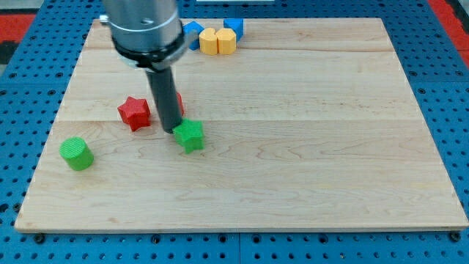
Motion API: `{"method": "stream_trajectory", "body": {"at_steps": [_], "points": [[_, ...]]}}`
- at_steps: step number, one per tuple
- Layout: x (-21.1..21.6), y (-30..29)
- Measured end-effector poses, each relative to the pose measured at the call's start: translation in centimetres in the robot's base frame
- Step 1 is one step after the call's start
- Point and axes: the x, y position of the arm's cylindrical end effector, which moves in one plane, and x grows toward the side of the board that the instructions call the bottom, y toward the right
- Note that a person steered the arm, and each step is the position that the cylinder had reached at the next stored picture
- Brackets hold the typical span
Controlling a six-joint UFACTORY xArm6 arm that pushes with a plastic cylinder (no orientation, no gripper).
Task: Slide the green star closer to the green circle
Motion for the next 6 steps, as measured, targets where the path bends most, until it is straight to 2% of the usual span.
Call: {"method": "stream_trajectory", "body": {"at_steps": [3,4,5,6], "points": [[0.9,12.0],[4.7,6.0],[5.6,-4.0],[5.6,-8.7]]}}
